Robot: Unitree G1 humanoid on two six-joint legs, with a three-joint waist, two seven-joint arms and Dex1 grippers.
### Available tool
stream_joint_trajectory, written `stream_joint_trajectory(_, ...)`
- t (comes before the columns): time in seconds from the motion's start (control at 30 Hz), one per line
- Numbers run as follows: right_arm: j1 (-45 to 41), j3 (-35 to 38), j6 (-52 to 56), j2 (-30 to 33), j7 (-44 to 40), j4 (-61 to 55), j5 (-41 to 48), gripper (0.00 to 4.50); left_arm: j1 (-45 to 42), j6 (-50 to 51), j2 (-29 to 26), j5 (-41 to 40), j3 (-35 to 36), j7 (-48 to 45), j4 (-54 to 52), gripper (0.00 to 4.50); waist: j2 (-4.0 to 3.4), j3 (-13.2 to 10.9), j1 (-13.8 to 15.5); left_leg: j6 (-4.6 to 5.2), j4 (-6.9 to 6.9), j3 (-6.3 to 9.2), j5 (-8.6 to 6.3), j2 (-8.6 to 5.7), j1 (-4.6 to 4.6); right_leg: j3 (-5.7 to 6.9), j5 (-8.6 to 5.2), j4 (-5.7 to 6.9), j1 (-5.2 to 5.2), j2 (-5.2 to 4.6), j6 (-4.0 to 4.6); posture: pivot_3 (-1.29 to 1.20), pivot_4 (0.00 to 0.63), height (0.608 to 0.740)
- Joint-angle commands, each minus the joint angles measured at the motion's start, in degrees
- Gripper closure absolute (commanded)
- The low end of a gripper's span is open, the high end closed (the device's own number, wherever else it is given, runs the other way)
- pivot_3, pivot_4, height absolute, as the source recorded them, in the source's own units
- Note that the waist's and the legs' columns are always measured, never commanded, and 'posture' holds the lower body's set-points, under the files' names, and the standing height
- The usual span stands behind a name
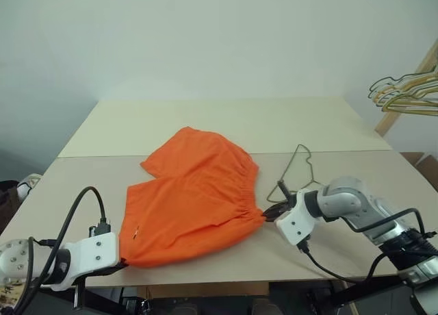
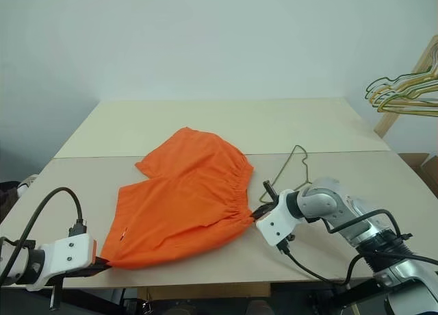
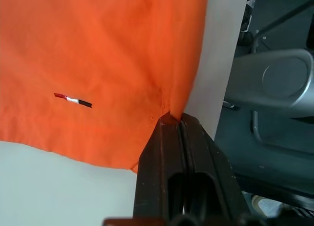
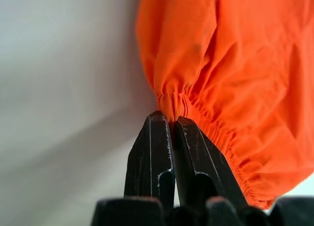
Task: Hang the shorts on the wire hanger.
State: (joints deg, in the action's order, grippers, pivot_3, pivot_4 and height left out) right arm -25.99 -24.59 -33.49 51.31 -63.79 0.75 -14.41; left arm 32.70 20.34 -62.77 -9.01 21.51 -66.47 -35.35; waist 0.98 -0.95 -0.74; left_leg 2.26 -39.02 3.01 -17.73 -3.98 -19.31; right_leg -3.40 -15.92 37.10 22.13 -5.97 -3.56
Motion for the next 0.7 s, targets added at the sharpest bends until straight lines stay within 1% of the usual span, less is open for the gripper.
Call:
stream_joint_trajectory(0.03,-1.15,0.44,-5.2,0.22,1.21,2.32,-0.97,4.5,-0.71,0.86,0.32,-0.69,0.01,-0.37,-1.63,4.47,0.0,-0.01,0.02,0.0,0.0,0.0,0.0,0.0,0.0,0.0,0.0,-0.01,0.0,-0.01,0.0,0.0,0.0,0.74)
stream_joint_trajectory(0.1,-1.0,0.31,-5.15,0.89,-0.4,2.32,-0.13,4.5,-0.92,1.27,0.42,-1.84,-0.04,-1.15,-2.11,4.47,0.0,-0.01,0.01,-0.01,-0.01,-0.02,0.0,0.0,0.01,-0.01,0.0,0.0,-0.02,-0.02,0.0,0.0,0.0,0.74)
stream_joint_trajectory(0.17,-0.48,0.26,-5.4,2.47,-2.65,1.85,1.27,3.89,-0.64,0.97,0.47,-2.39,0.16,-2.21,-2.5,4.08,0.0,-0.01,0.02,-0.01,0.0,-0.03,0.01,0.03,0.01,0.0,0.01,0.0,-0.02,0.0,0.01,0.0,0.0,0.74)
stream_joint_trajectory(0.2,-0.21,0.43,-5.49,3.08,-3.16,1.8,1.47,3.69,-0.59,0.62,0.65,-2.29,0.26,-2.29,-2.54,3.91,-0.02,-0.02,0.02,-0.01,0.0,-0.02,0.0,0.02,0.0,0.0,0.0,0.0,-0.02,-0.01,0.01,0.0,0.0,0.74)
stream_joint_trajectory(0.33,0.2,1.28,-4.83,3.83,-3.41,2.11,2.63,2.29,-0.21,0.42,0.7,-2.25,1.23,-3.29,-2.32,2.63,0.0,-0.03,0.05,0.0,0.0,-0.03,0.0,0.03,0.0,0.0,0.0,-0.03,-0.02,-0.02,0.01,0.0,0.0,0.74)
stream_joint_trajectory(0.43,0.93,3.13,-0.1,5.02,-6.09,0.33,8.93,1.24,1.13,-0.23,0.48,-1.83,4.6,-5.18,-1.54,1.62,0.01,-0.04,0.0,0.0,0.0,-0.05,0.0,0.07,0.0,0.0,0.01,-0.03,-0.05,-0.02,0.04,0.0,0.0,0.74)
stream_joint_trajectory(0.53,0.68,7.36,12.34,5.36,-6.14,-0.91,13.72,0.19,1.11,-0.41,1.08,-1.47,8.75,-5.58,-0.25,0.65,0.01,-0.05,0.1,0.0,0.0,-0.07,0.0,0.11,-0.01,0.0,0.01,-0.04,-0.04,-0.03,0.06,0.01,0.0,0.74)
stream_joint_trajectory(0.57,0.11,9.09,18.92,4.7,-4.91,-1.34,14.77,0.17,0.27,-0.3,1.51,-1.04,9.96,-4.54,0.48,0.26,0.01,-0.05,0.13,0.0,0.0,-0.07,0.0,0.12,0.0,0.0,0.01,-0.04,-0.05,-0.03,0.07,0.01,0.0,0.74)
stream_joint_trajectory(0.6,-0.38,10.34,24.5,3.91,-3.68,-1.82,15.4,0.17,-0.74,0.66,1.94,-1.79,10.85,-4.02,0.88,0.02,0.01,-0.05,0.2,0.0,0.0,-0.07,0.0,0.14,0.0,0.0,0.02,-0.05,-0.05,-0.03,0.07,0.01,0.0,0.74)
stream_joint_trajectory(0.63,-0.97,11.61,29.56,2.66,-1.6,-2.05,15.48,0.17,-2.08,1.23,2.81,-4.52,12.2,-4.52,1.07,0.02,0.01,-0.05,0.27,0.0,0.0,-0.07,0.0,0.15,0.0,0.01,0.02,-0.05,-0.03,-0.02,0.09,0.01,0.0,0.74)
stream_joint_trajectory(0.7,-2.19,13.53,39.53,-0.59,2.18,-2.19,16.37,0.17,-6.53,3.91,5.47,-13.03,14.4,-4.56,0.24,0.02,0.01,-0.05,0.26,-0.01,0.0,-0.07,0.0,0.22,-0.01,0.02,0.05,-0.07,-0.02,0.02,0.14,0.0,0.0,0.74)
